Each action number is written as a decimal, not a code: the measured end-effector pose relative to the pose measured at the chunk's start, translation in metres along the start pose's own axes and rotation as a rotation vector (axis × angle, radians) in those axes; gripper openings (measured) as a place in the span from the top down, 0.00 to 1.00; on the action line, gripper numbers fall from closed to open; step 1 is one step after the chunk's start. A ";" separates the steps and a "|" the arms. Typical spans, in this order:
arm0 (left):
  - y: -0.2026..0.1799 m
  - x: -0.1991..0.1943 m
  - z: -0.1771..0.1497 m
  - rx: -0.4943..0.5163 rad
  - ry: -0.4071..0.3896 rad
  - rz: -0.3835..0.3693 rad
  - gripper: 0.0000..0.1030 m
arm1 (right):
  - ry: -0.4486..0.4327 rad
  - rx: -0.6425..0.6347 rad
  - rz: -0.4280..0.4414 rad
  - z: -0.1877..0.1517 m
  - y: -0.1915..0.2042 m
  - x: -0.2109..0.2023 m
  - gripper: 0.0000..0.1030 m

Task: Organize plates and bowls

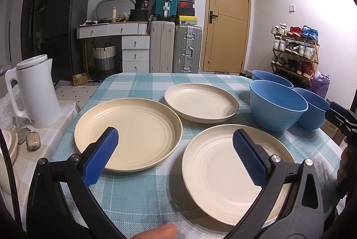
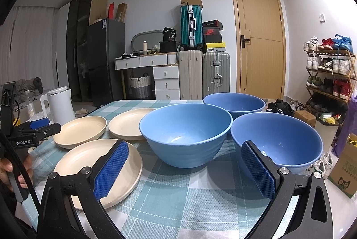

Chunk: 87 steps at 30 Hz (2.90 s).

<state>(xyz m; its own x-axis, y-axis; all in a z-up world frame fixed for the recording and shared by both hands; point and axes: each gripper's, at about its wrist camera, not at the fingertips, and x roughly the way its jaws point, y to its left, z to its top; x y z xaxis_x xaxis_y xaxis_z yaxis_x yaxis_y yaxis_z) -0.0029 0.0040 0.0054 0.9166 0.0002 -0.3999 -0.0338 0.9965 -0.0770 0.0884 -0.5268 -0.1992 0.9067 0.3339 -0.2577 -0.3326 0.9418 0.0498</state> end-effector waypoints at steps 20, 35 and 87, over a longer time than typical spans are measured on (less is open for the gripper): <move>0.009 0.001 0.009 -0.028 0.026 0.005 0.01 | 0.034 0.012 0.036 0.033 0.007 -0.003 0.00; 0.044 -0.010 0.038 -0.079 0.105 0.111 0.01 | 0.110 0.048 0.121 0.080 0.059 0.013 0.00; 0.181 0.084 -0.004 -0.382 0.420 0.209 0.07 | 0.567 -0.012 0.344 0.055 0.202 0.223 0.03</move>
<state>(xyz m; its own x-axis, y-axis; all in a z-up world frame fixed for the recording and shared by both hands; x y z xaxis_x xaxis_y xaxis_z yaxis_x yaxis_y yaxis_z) 0.0664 0.1841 -0.0459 0.6421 0.0816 -0.7623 -0.4081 0.8781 -0.2497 0.2378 -0.2597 -0.1932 0.4728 0.5391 -0.6970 -0.5847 0.7837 0.2096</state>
